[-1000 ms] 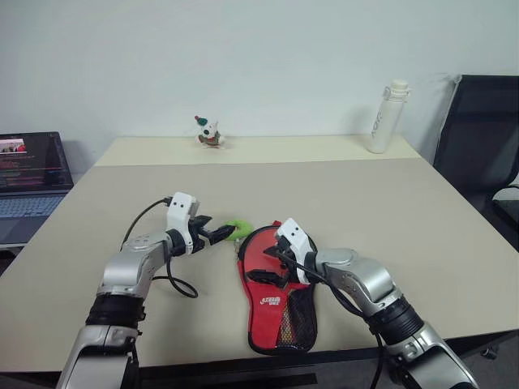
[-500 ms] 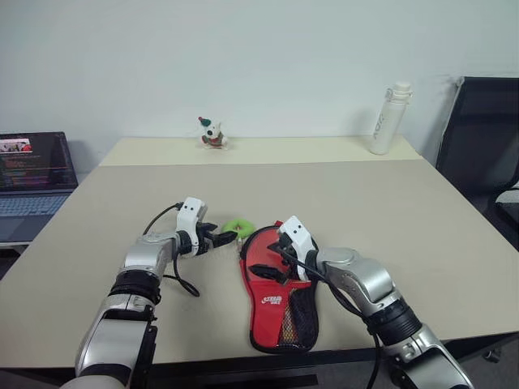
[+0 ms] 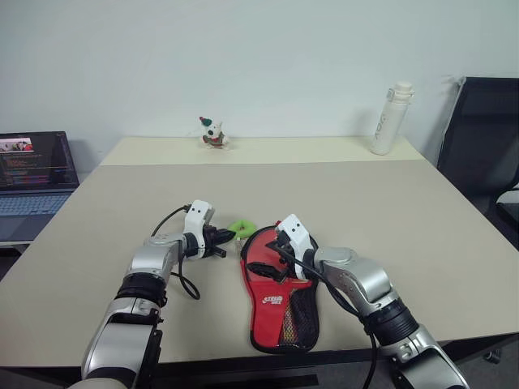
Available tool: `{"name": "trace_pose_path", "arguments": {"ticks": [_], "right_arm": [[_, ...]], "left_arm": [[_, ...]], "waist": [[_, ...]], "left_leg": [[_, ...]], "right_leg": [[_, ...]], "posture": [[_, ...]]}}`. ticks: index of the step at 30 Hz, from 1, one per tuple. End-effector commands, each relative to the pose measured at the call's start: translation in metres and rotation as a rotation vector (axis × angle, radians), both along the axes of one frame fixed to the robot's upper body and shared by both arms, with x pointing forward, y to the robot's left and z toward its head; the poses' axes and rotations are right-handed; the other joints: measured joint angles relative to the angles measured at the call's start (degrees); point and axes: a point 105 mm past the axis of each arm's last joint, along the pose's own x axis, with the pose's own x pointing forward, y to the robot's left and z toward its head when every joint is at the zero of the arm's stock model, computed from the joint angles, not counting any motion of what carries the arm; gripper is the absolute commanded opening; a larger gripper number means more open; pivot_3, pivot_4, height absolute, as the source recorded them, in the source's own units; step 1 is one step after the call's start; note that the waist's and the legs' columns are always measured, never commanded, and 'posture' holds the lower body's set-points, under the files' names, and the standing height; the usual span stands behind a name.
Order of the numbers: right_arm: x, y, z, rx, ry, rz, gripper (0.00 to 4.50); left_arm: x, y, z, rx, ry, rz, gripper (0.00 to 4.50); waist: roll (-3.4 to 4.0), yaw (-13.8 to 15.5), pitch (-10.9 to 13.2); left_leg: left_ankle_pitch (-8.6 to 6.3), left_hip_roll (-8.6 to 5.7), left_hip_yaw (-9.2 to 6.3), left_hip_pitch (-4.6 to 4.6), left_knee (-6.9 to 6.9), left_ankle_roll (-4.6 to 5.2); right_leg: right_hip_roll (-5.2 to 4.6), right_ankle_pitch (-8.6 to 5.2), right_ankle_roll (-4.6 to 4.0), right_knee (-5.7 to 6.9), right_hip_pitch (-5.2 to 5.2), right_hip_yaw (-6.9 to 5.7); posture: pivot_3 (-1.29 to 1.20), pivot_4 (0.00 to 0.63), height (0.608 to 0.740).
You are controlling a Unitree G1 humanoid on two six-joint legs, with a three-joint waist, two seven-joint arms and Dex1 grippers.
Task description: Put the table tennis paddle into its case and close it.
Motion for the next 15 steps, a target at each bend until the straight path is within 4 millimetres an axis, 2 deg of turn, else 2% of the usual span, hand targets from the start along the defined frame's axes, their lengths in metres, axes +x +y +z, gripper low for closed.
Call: {"name": "trace_pose_path", "arguments": {"ticks": [1, 5, 9, 15], "right_arm": [[0.011, -0.002, 0.008, -0.006, -0.069, -0.05, 4.5], [0.014, -0.002, -0.006, -0.072, -0.075, -0.061, 4.5], [0.01, -0.004, -0.019, -0.115, -0.06, -0.046, 4.5], [0.003, -0.006, -0.038, -0.168, -0.02, -0.021, 4.5]], "left_arm": [[0.0, -0.007, 0.024, -0.019, -0.085, -0.014, 0.02], [0.003, -0.013, 0.045, 0.006, -0.169, -0.002, 0.02], [0.013, -0.016, 0.055, 0.086, -0.222, 0.023, 0.02], [0.037, -0.022, 0.043, 0.197, -0.225, 0.084, 0.02]], "waist": [[0.0, 0.0, 0.0], [0.0, 0.0, 0.0], [0.0, 0.0, 0.0], [-0.02, 0.0, 0.0]], "left_leg": [[0.0, 0.02, 0.0, 0.0, 0.0, 0.0], [0.0, 0.02, 0.0, 0.0, 0.0, 0.0], [0.0, -0.01, 0.01, 0.0, 0.0, 0.0], [0.0, -0.08, 0.0, 0.01, 0.06, 0.0]], "right_leg": [[0.0, 0.0, 0.0, 0.0, 0.0, 0.0], [0.0, 0.0, 0.0, 0.0, 0.0, 0.0], [0.0, 0.0, 0.0, 0.01, 0.0, 0.01], [0.01, 0.0, 0.0, 0.04, 0.01, 0.0]], "posture": [[0.0, 0.15, 0.74], [0.0, 0.15, 0.74], [0.0, 0.15, 0.74], [0.0, 0.15, 0.74]]}}
